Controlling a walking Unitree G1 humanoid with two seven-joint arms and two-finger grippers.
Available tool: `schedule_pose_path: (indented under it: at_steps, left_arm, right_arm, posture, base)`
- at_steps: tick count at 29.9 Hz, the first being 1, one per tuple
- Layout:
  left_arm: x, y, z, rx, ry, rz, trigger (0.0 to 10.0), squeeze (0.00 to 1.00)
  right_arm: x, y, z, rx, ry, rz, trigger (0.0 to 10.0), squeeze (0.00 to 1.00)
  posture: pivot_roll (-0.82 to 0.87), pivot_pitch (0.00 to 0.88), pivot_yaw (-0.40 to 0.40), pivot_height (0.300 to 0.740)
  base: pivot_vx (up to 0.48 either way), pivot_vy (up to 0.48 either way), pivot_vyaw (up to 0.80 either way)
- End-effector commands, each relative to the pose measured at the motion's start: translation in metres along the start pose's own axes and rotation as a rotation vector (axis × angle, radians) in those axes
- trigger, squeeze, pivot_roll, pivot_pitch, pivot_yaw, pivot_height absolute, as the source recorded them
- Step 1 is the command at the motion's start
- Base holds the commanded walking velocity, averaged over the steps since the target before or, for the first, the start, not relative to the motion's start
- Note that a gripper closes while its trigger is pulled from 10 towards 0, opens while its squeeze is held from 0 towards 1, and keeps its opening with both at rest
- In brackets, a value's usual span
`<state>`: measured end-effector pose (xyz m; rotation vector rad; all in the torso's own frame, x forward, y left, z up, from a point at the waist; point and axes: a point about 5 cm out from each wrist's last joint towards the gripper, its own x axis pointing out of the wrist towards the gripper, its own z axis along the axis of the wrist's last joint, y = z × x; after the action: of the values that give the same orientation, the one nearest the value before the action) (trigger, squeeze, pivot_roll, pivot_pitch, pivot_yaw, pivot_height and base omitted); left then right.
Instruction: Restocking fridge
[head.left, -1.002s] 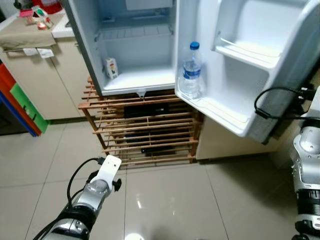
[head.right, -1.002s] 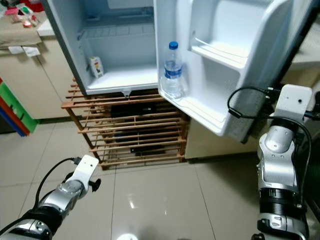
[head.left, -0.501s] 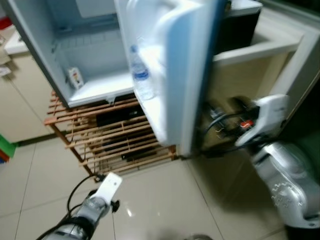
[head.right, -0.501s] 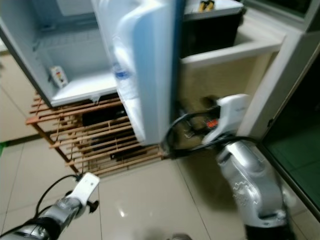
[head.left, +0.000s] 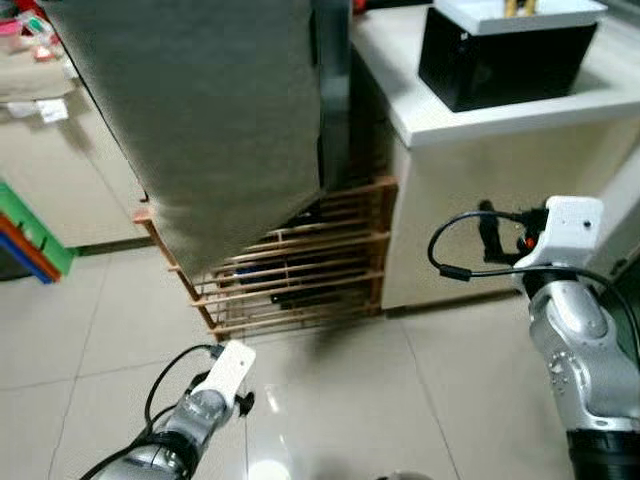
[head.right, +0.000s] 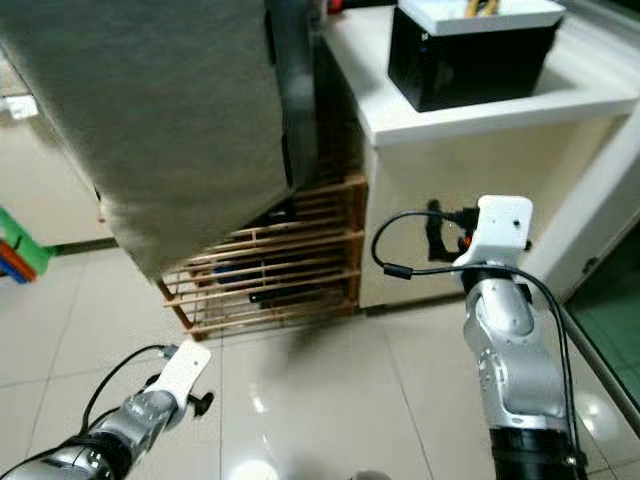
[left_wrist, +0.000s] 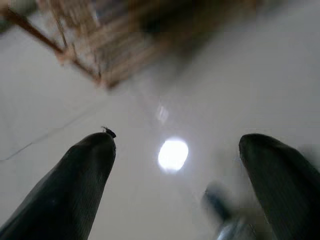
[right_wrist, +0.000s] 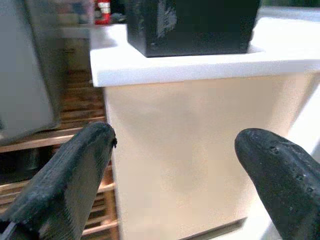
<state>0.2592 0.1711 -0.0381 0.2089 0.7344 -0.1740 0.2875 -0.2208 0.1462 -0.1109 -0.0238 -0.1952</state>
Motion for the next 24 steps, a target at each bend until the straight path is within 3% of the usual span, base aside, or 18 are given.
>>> schedule_pose_path:
  at_steps: [1, 2, 3, 4, 5, 7, 10, 14, 18, 20, 24]
  left_arm:
    - [-0.001, 0.014, 0.073, -0.123, -0.34, 0.032, 10.0, 0.0]
    - [-0.001, 0.014, 0.073, -0.123, -0.34, 0.032, 10.0, 0.0]
    - [-0.004, 0.014, 0.098, -0.153, -0.444, 0.032, 10.0, 0.0]
    - [-0.019, 0.014, 0.14, -0.224, -0.628, 0.031, 10.0, 0.0]
    - [-0.019, 0.014, 0.14, -0.224, -0.628, 0.031, 10.0, 0.0]
    - [-0.036, 0.013, 0.166, -0.264, -0.756, 0.034, 10.0, 0.0]
    - [-0.06, 0.008, 0.186, -0.291, -0.883, 0.058, 10.0, 0.0]
    - [-0.066, 0.008, 0.188, -0.288, -0.911, 0.084, 10.0, 0.0]
    - [-0.07, 0.01, 0.185, -0.291, -0.879, 0.118, 10.0, 0.0]
    - [-0.068, 0.013, 0.175, -0.287, -0.799, 0.164, 10.0, 0.0]
    - [-0.068, 0.018, 0.175, -0.285, -0.779, 0.183, 10.0, 0.0]
  right_arm:
    - [-0.004, 0.006, -0.008, -0.023, -0.011, 0.002, 10.0, 0.07]
    - [-0.004, 0.006, -0.008, -0.023, -0.011, 0.002, 10.0, 0.07]
    - [-0.005, 0.009, -0.01, -0.005, -0.01, 0.014, 10.0, 0.06]
    - [-0.007, 0.012, -0.013, 0.016, -0.019, 0.025, 10.0, 0.07]
    - [-0.007, 0.012, -0.013, 0.016, -0.019, 0.025, 10.0, 0.07]
    - [-0.006, 0.014, -0.014, 0.04, -0.026, 0.04, 10.0, 0.07]
    - [-0.003, 0.016, -0.008, 0.076, -0.059, 0.068, 10.0, 0.07]
    - [0.0, 0.018, -0.007, 0.081, -0.069, 0.077, 10.0, 0.07]
    - [0.003, 0.024, -0.007, 0.085, -0.074, 0.098, 10.0, 0.07]
    - [0.005, 0.033, -0.014, 0.086, -0.047, 0.141, 10.0, 0.07]
    - [0.005, 0.04, -0.015, 0.073, -0.047, 0.181, 10.0, 0.07]
  posture:
    - [-0.17, 0.0, 0.056, 0.74]
    - [-0.17, 0.0, 0.056, 0.74]
    - [-0.16, 0.0, 0.052, 0.74]
    - [-0.15, 0.0, 0.043, 0.74]
    - [-0.15, 0.0, 0.043, 0.74]
    - [-0.14, 0.0, 0.036, 0.74]
    - [-0.13, 0.0, 0.028, 0.74]
    - [-0.13, 0.0, 0.022, 0.74]
    - [-0.12, 0.0, 0.008, 0.74]
    - [-0.1, 0.0, -0.012, 0.74]
    - [-0.09, 0.0, -0.007, 0.74]
  base:
    - [0.0, 0.0, 0.0]
    - [0.0, 0.0, 0.0]
    - [0.0, 0.0, 0.0]
    - [0.0, 0.0, 0.0]
    - [0.0, 0.0, 0.0]
    - [0.0, 0.0, 0.0]
    - [0.0, 0.0, 0.0]
    - [0.0, 0.0, 0.0]
    - [0.0, 0.0, 0.0]
    - [0.461, 0.0, 0.0]
    - [0.461, 0.0, 0.0]
